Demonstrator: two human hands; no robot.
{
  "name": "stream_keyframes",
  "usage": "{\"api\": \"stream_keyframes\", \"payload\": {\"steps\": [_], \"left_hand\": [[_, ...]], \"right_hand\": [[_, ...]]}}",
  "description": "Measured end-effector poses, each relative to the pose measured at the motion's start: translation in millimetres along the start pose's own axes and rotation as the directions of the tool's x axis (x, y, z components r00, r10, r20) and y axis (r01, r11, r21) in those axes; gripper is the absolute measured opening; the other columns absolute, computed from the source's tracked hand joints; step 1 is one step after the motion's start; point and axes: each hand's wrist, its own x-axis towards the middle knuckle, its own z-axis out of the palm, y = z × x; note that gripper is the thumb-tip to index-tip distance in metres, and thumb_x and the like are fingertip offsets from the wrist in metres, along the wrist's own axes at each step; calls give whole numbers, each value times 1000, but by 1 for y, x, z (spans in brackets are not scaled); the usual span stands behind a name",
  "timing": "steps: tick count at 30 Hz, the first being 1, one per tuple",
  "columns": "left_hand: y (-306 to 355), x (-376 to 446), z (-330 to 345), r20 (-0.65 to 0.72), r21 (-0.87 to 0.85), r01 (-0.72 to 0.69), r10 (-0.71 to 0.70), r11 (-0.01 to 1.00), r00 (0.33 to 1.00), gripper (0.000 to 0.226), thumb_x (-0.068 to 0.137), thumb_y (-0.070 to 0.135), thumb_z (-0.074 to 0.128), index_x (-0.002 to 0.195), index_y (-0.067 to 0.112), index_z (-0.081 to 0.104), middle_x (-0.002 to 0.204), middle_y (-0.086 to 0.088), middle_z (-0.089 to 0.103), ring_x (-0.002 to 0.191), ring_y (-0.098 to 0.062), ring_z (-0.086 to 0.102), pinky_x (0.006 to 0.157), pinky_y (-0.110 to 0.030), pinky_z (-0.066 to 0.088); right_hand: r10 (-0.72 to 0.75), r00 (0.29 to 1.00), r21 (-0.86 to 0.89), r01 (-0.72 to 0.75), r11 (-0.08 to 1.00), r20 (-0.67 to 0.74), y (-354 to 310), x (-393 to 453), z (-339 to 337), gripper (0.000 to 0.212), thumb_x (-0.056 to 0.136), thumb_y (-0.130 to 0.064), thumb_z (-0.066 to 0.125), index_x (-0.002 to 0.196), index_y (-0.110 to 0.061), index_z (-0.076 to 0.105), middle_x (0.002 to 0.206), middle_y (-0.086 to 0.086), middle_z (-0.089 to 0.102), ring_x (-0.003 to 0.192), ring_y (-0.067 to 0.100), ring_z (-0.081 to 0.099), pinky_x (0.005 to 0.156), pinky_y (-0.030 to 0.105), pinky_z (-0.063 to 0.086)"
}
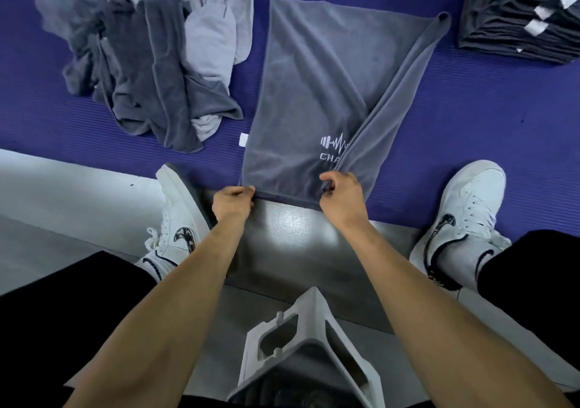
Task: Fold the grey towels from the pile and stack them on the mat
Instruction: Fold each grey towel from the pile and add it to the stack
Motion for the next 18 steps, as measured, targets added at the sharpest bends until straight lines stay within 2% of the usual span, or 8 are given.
{"api": "stream_keyframes", "payload": {"steps": [4,6,10,14,18], "left_hand": [[-3,9,2,-29,-12,6,-7,1000,1000,18,85,23,76,96,11,68,65,0,65,57,-13,63,75,-29,58],[-5,13,1,-4,18,-9,9,1000,1000,18,85,26,76,94,11,70,67,0,65,56,-12,62,71,-27,56],[-7,19,-1,-26,36,-33,34,999,999,13,83,27,77,84,18,68,83,-4,72,80,-21,70,84,-35,58],[-5,22,-1,-29,53,-88,90,995,996,19,84,26,77,97,13,72,79,6,63,67,-4,56,75,-22,47],[-6,25,0,-14,47,-86,86,995,996,16,87,24,74,96,11,73,79,4,64,65,-2,54,74,-22,46]], "right_hand": [[-2,1000,-34,2,999,14,-1,0,6,48,83,7,52,126,-13,63,121,8,54,103,19,58,98,22,42],[-7,1000,-45,8,999,19,-1,-1,7,48,84,7,52,126,-12,63,122,8,53,105,19,58,98,21,41],[-1,999,-64,3,998,33,1,-1,10,46,86,6,52,127,-12,62,123,7,52,108,20,57,104,28,44],[-5,1000,-82,7,997,23,6,-1,11,46,86,6,52,126,-13,63,120,7,53,104,18,58,104,28,44],[-3,1000,-83,5,997,16,6,0,13,46,86,5,52,126,-14,63,119,5,53,101,14,56,103,25,44]]}}
